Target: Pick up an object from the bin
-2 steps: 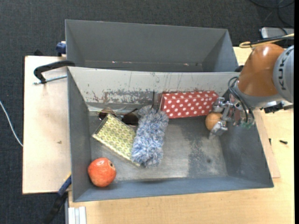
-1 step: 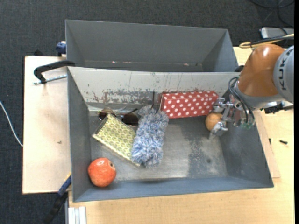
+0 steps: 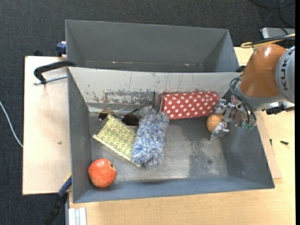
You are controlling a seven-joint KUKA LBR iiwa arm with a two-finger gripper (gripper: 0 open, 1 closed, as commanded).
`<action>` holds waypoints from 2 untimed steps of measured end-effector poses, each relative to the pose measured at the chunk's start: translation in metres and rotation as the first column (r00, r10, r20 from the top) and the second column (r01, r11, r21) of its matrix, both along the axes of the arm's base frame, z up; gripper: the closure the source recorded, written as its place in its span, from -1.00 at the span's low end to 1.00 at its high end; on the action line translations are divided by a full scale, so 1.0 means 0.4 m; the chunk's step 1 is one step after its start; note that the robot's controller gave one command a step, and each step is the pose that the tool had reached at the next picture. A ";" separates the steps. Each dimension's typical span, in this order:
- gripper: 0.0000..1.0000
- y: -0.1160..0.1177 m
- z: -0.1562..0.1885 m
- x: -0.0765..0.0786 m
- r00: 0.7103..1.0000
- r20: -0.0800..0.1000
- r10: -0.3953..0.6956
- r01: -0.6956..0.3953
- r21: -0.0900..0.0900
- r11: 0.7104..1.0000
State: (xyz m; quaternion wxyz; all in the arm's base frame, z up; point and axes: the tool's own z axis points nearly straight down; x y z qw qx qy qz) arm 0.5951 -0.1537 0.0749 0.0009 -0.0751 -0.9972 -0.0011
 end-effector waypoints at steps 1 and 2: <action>1.00 0.001 0.042 -0.002 1.000 -0.001 0.000 0.000 0.000 1.000; 1.00 0.000 0.075 0.004 1.000 0.009 0.000 0.000 -0.002 1.000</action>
Offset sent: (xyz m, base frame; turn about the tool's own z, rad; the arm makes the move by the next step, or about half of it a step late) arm -0.0002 0.0000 0.0328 0.0000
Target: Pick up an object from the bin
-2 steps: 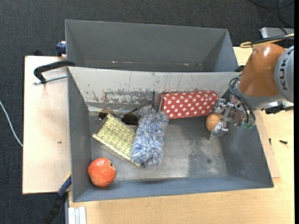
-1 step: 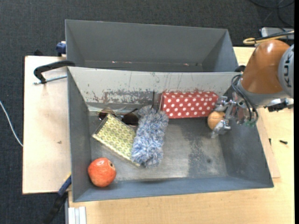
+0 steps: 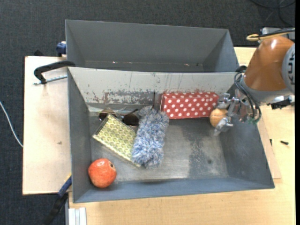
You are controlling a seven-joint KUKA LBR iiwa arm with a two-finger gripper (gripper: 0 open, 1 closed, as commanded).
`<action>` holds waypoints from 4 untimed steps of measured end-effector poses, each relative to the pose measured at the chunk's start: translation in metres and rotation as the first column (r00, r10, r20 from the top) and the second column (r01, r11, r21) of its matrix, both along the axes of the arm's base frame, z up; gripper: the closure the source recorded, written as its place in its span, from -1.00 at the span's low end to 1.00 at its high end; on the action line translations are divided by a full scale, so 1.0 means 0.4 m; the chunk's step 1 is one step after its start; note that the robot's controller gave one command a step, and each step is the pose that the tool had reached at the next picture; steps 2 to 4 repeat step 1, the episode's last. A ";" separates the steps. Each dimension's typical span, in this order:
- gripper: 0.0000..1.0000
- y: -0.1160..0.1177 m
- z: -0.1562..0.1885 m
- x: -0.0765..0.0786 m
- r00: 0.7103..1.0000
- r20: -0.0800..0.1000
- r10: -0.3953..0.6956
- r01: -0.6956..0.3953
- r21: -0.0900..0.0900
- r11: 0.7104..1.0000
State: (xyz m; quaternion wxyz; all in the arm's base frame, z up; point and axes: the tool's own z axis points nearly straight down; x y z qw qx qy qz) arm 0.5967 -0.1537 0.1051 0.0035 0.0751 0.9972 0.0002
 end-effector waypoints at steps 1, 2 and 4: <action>1.00 0.000 0.012 0.001 1.000 0.003 0.000 0.000 -0.001 1.000; 1.00 0.000 0.012 0.001 1.000 0.003 0.000 0.000 -0.001 1.000; 1.00 0.000 0.012 0.001 1.000 0.003 0.000 0.000 -0.001 1.000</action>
Offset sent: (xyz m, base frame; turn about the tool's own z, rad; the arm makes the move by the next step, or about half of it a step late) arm 0.0001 0.0000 0.0873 0.0000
